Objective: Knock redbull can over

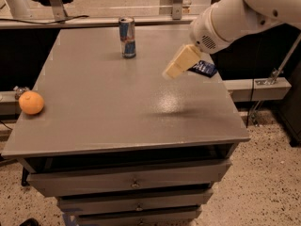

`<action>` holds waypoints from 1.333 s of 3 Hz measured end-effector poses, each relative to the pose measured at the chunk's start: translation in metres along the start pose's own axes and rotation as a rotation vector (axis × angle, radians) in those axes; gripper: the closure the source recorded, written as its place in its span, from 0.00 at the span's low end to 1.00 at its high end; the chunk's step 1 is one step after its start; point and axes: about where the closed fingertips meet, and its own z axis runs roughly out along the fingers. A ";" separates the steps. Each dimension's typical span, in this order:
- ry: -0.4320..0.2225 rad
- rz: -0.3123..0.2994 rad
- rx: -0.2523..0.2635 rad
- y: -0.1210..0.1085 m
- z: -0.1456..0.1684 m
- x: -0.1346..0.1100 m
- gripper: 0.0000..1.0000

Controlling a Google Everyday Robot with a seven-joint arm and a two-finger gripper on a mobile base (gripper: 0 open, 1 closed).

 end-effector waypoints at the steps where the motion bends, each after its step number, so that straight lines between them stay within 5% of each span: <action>1: -0.095 0.084 0.011 -0.010 0.027 -0.010 0.00; 4: -0.401 0.278 0.064 -0.066 0.115 -0.058 0.00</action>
Offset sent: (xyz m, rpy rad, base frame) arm 0.1046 0.0488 -0.0172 0.4312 -0.0752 -0.1343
